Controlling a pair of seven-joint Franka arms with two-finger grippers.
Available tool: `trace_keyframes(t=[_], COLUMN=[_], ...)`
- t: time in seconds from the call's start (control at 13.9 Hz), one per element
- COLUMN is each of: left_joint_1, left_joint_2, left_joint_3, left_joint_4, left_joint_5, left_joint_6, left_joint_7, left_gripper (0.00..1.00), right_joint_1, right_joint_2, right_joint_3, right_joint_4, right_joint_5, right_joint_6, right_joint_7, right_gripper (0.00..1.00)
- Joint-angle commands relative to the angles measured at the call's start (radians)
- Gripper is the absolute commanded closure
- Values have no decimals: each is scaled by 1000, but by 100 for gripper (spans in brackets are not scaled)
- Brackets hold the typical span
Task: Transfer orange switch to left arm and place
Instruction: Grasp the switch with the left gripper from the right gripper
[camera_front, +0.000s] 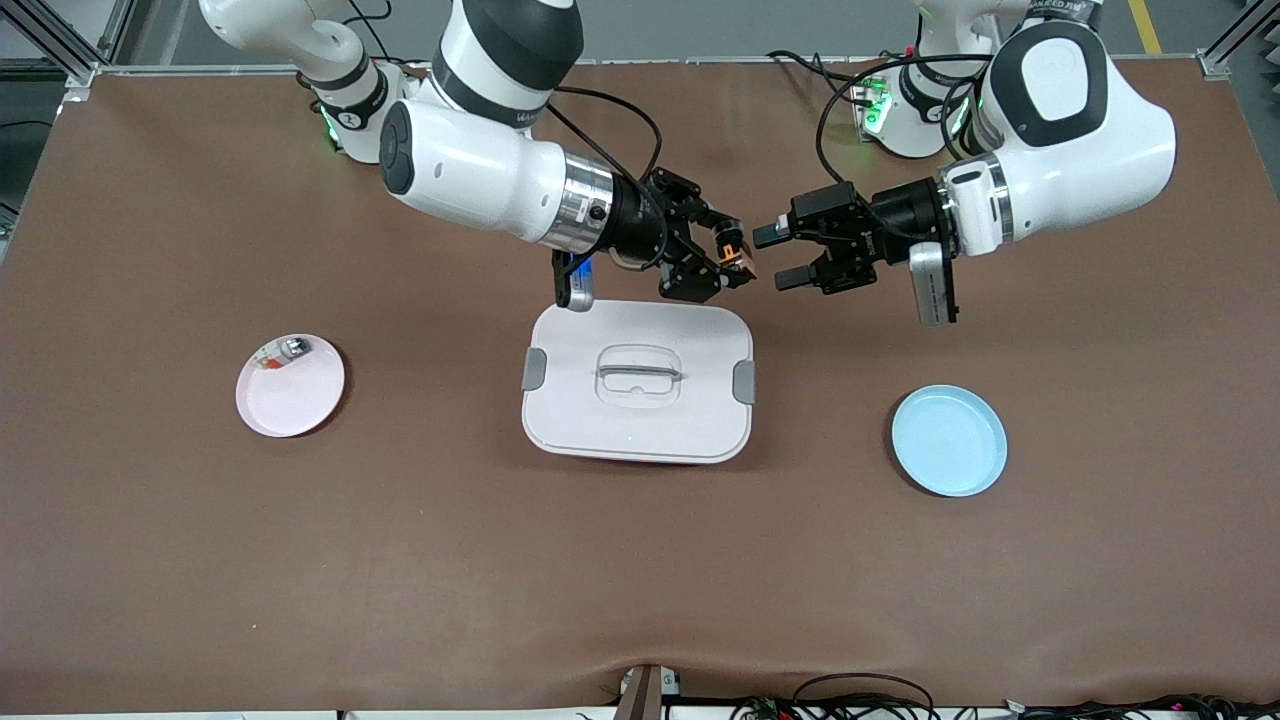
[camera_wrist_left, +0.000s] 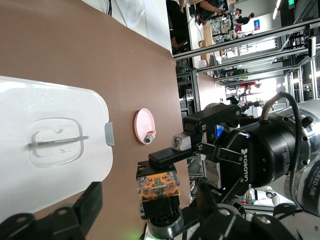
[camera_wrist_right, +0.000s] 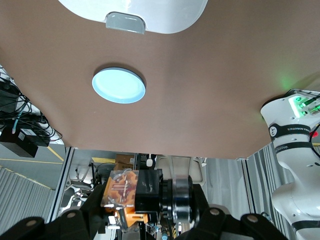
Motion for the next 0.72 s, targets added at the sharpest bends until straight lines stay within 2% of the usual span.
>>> trace_keyframes(t=[0.0, 0.29, 0.65], left_joint_1=[2, 2, 2], left_joint_2=[-7, 3, 4], left_joint_3=[-26, -69, -86], left_joint_4=[-12, -14, -18], left_joint_5=[-46, -61, -61], left_joint_6=[44, 103, 121], left_joint_7=[30, 34, 34], left_gripper=[18, 21, 39], right_joint_1=[12, 14, 14], right_joint_2=[15, 15, 15], right_joint_3=[-11, -11, -11], right_joint_4=[31, 31, 32], right_joint_5=[18, 18, 18], right_joint_6=[0, 0, 0], right_joint_7=[20, 21, 21], right_gripper=[69, 69, 69])
